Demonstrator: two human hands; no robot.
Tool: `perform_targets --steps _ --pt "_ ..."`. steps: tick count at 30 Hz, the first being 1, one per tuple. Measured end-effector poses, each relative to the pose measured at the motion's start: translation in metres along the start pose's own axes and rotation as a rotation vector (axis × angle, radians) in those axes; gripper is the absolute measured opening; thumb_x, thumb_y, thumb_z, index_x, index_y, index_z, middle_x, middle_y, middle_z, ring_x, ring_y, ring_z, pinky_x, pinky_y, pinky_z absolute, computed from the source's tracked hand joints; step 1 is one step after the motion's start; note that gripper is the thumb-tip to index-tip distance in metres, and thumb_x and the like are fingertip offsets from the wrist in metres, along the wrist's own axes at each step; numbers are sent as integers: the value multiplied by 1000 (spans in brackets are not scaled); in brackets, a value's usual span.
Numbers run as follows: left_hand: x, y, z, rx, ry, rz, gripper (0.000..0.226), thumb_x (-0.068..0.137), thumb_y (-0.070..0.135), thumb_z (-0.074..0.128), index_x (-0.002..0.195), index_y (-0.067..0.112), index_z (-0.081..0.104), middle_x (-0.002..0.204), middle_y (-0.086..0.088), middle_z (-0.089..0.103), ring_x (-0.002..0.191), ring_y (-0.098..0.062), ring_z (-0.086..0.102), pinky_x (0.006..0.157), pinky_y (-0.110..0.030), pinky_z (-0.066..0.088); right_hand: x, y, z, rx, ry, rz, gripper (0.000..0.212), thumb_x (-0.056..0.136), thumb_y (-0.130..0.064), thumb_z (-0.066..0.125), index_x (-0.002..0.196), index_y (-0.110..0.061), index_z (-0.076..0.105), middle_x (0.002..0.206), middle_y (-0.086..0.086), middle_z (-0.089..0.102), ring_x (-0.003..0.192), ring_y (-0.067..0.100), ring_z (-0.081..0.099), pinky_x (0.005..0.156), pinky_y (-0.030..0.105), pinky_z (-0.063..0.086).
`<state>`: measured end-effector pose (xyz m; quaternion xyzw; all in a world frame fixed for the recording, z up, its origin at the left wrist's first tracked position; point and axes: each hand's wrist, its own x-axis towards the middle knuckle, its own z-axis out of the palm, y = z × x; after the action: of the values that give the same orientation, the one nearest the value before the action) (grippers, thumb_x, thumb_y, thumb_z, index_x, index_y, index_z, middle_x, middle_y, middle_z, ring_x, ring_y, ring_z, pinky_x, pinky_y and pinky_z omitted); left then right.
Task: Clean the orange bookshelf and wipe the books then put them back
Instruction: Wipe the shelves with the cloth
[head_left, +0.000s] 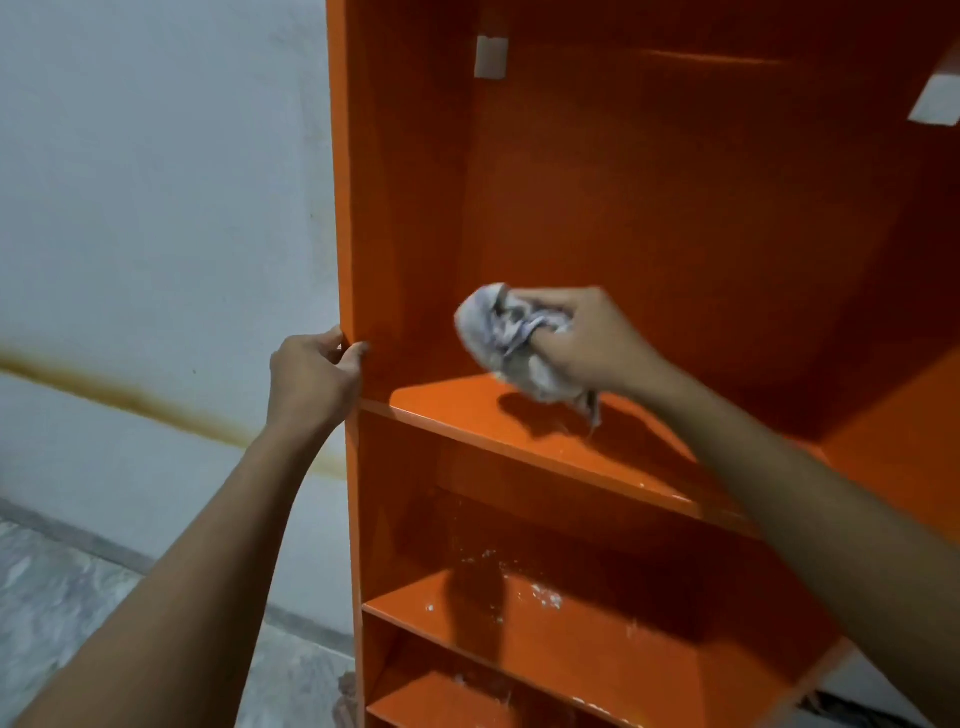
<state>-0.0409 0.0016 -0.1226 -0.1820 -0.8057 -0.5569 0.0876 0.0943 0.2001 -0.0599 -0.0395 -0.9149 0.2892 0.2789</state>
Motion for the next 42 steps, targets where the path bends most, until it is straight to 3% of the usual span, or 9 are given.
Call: perform_targets --steps 6,12,15,18,21,26,29,38,42 --pt "-30 -13 22 67 130 -102 55 97 42 55 138 6 53 127 -18 63 108 -36 64 90 -48 54 40 95 -50 -209 149 423 20 91 -18 60 107 -16 72 101 8 72 78 8 66 65 23 54" --pt "-58 -12 49 -193 29 -482 43 93 52 55 100 10 57 102 -8 63 95 -32 64 82 -46 57 31 148 -24 -332 -166 335 37 94 -20 56 127 -36 61 116 -2 68 92 13 59 68 24 39" --pt "-55 -5 54 -390 -85 -619 44 97 44 54 121 7 56 116 -12 65 99 -34 66 78 -45 57 30 136 -13 -140 -300 332 23 100 -29 46 113 -33 65 100 -7 65 91 18 60 70 27 41" --pt "-51 -3 55 -465 -143 -662 48 98 37 54 133 5 48 129 -16 61 112 -38 62 85 -50 55 20 116 -9 -115 -430 254 14 97 -35 52 103 -33 64 92 -2 67 85 20 62 71 30 43" --pt "-49 -4 53 -480 -167 -698 49 98 36 54 135 6 45 126 -14 62 114 -38 61 83 -49 55 3 89 5 -166 -441 -15 42 95 -22 56 131 -44 54 106 -2 68 87 14 62 75 33 48" --pt "-42 -9 48 -453 -211 -706 44 96 41 57 116 2 62 95 -11 68 62 -23 61 53 -34 50 -68 23 22 -85 -604 -305 58 83 6 53 135 -18 58 121 0 64 109 6 57 91 26 46" --pt "-38 -13 46 -429 -230 -687 43 95 39 58 111 -1 63 97 -15 71 73 -28 65 60 -36 52 -95 -5 16 5 -592 -342 64 77 11 46 137 -13 56 127 7 61 111 11 56 89 18 43" --pt "-44 -3 49 -523 -247 -720 42 99 32 54 132 7 46 129 -16 60 116 -39 59 87 -53 54 -9 82 -86 -193 23 224 33 88 -11 65 118 -25 69 97 -7 68 78 -1 57 59 3 38" --pt "-44 -2 48 -511 -256 -720 41 99 33 53 131 8 47 129 -15 60 115 -38 59 85 -51 55 3 164 -94 -310 8 521 35 92 -23 64 127 -27 63 123 4 66 92 16 58 72 27 44"
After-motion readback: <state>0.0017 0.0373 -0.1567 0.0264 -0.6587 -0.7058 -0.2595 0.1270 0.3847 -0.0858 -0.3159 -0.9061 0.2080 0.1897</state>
